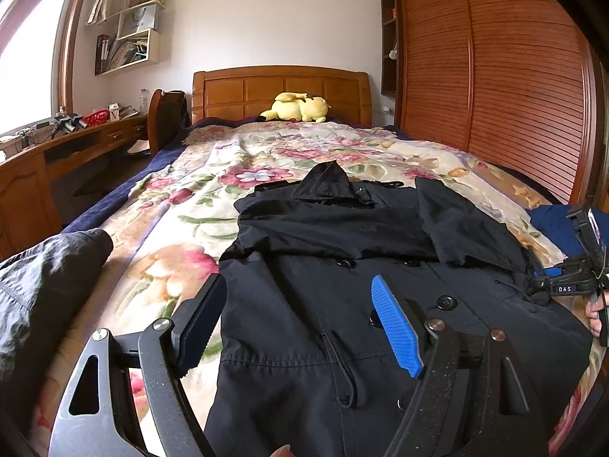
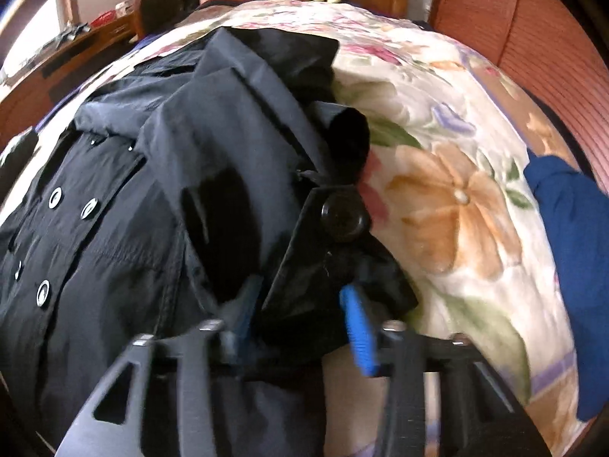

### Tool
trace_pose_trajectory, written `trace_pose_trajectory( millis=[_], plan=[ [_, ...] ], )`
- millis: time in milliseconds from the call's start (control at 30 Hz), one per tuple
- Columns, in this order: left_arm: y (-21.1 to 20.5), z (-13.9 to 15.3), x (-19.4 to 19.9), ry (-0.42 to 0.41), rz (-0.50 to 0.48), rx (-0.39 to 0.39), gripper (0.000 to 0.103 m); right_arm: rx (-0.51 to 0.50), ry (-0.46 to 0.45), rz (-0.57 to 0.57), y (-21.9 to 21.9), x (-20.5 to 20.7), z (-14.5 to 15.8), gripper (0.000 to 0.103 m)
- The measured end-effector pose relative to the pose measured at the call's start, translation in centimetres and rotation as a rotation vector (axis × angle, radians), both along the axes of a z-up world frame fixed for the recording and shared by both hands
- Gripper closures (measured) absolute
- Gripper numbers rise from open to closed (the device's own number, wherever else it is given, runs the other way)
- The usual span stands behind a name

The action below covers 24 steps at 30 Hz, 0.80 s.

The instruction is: Fold large clothes

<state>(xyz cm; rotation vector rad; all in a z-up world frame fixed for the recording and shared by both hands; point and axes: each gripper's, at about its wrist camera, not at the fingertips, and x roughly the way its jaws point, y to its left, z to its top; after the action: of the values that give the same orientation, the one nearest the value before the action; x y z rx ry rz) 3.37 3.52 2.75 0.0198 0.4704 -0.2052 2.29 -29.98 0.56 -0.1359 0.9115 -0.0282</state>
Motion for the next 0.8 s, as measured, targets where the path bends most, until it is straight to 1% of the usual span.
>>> trace_pose_trajectory(
  millis=[33,67,167,267,367,467,567,667,800],
  plan=[
    [0.0,0.1,0.0,0.001,-0.002,0.0,0.024,-0.014,-0.007,0.014,0.3,-0.2,0.3,0.086],
    [0.0,0.1,0.0,0.001,-0.004,0.0,0.024,-0.024,-0.012,0.024,0.5,-0.4,0.7,0.092],
    [0.1,0.2,0.0,-0.003,-0.004,-0.002,0.024,-0.039,-0.054,0.027,0.8,-1.0,2.0,0.095],
    [0.3,0.5,-0.1,-0.009,-0.001,-0.008,0.024,-0.037,-0.14,0.041,1.6,-1.7,4.6,0.096],
    [0.8,1.0,-0.2,-0.019,0.006,-0.017,0.024,-0.058,-0.219,0.083,3.5,-1.7,7.7,0.096],
    [1.6,1.6,-0.4,-0.036,0.021,-0.029,0.024,-0.092,-0.272,0.138,6.8,-0.3,10.4,0.096],
    [2.6,2.0,-0.5,-0.047,0.04,-0.046,0.024,-0.11,-0.313,0.201,10.7,1.5,12.2,0.096],
    [3.8,2.0,-0.4,-0.048,0.061,-0.056,0.024,-0.115,-0.334,0.264,14.8,3.2,13.2,0.096],
    [5.2,1.7,-0.2,-0.039,0.088,-0.064,0.024,-0.108,-0.34,0.361,20.4,4.9,13.1,0.095]
  ],
)
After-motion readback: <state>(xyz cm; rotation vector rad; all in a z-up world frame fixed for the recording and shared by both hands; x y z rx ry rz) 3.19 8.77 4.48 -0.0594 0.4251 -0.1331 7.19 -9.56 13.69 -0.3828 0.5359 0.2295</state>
